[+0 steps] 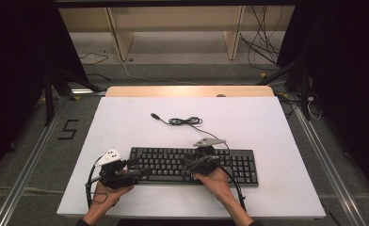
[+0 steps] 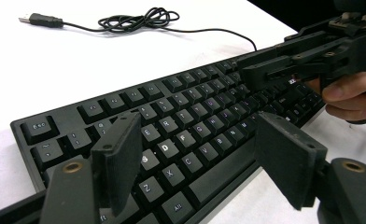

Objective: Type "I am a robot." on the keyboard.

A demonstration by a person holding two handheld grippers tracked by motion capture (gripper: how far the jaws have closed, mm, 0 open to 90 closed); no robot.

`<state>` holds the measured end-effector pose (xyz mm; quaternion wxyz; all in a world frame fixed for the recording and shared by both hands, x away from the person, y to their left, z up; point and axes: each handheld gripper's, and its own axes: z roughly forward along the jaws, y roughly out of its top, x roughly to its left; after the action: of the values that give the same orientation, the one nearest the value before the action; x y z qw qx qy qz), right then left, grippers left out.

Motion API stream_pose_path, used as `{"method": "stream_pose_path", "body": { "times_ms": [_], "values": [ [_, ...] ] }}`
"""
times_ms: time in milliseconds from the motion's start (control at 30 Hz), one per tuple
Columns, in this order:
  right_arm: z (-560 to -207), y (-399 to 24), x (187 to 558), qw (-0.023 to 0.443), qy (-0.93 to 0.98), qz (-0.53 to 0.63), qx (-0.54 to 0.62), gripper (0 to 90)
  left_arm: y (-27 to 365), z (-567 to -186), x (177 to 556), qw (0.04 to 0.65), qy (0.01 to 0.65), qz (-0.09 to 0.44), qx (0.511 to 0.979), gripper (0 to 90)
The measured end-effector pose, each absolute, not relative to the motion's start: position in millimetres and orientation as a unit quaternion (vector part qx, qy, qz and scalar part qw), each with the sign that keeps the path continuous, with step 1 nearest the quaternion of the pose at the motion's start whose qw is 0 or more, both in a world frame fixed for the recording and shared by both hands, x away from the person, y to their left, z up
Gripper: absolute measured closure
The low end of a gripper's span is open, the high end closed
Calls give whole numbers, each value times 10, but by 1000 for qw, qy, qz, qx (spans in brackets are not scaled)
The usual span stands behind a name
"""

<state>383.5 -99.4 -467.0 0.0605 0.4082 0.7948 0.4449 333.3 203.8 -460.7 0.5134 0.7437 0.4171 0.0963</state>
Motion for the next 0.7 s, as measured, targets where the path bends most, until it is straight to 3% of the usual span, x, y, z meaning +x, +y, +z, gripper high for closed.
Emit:
{"method": "stream_pose_path", "body": {
  "times_ms": [367, 533, 700],
  "values": [
    [-4600, -922, 3785, 56, 799, 458, 386, 486, 2036, -4609, 3329, 513, 416, 98, 745, 316],
    [-4602, -887, 3765, 54, 802, 458, 380, 502, 2034, -4610, 3329, 513, 415, 98, 745, 314],
    [-4600, -819, 3727, 53, 807, 460, 367, 621, 2035, -4609, 3325, 512, 415, 97, 746, 311]
  ]
}}
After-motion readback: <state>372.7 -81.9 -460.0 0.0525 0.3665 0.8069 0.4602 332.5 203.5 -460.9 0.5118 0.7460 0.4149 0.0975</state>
